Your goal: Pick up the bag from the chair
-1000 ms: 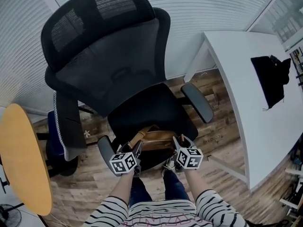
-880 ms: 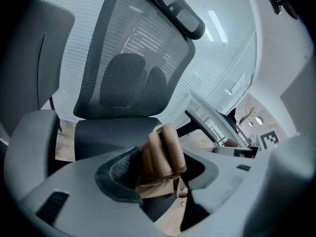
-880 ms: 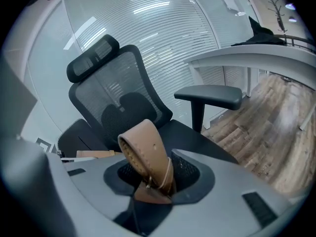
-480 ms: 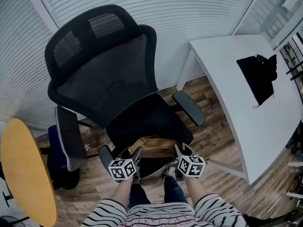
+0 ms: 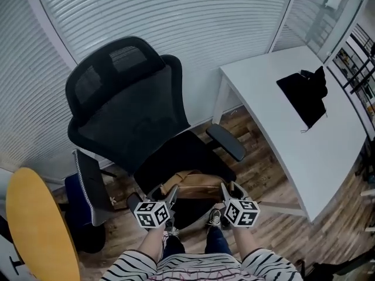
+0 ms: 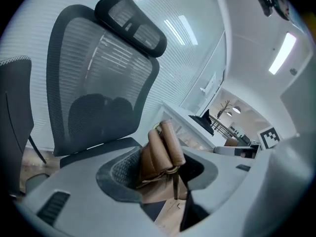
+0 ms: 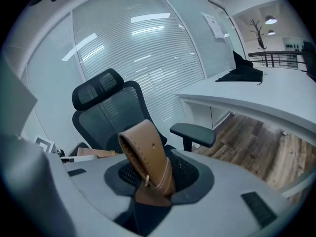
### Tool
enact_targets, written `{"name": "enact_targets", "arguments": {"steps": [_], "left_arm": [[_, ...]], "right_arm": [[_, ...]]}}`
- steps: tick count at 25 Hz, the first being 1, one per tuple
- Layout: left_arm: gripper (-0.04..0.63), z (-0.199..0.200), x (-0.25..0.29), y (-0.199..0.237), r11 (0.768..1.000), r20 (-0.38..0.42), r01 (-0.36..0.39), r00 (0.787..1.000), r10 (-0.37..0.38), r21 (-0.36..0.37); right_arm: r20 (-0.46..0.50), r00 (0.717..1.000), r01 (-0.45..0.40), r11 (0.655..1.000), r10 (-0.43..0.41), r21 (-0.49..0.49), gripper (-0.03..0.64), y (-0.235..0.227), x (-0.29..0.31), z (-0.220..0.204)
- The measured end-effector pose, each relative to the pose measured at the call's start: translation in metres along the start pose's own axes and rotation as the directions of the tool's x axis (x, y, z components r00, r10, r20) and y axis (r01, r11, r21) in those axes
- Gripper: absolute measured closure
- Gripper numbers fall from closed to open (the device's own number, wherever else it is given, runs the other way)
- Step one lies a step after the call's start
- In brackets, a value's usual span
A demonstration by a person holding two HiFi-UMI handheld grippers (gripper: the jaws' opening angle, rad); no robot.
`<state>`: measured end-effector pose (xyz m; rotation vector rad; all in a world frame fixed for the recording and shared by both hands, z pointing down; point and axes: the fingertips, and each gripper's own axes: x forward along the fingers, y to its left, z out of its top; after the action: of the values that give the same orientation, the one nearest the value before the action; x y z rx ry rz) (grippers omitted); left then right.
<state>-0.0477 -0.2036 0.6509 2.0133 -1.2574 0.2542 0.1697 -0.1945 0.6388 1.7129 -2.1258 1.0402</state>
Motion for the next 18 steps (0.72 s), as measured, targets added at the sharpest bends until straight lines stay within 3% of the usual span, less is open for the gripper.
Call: {"name": "enact_targets", "arguments": {"steps": [18], "left_arm": [[0.373, 0.095, -0.045, -0.068, 0.976, 0.068, 0.162, 0.983, -0.173, 0.146]], "right_arm": [[0.216, 0.973, 0.086, 0.996, -0.085, 0.005, 0.471, 0.038, -0.091, 0.081]]}}
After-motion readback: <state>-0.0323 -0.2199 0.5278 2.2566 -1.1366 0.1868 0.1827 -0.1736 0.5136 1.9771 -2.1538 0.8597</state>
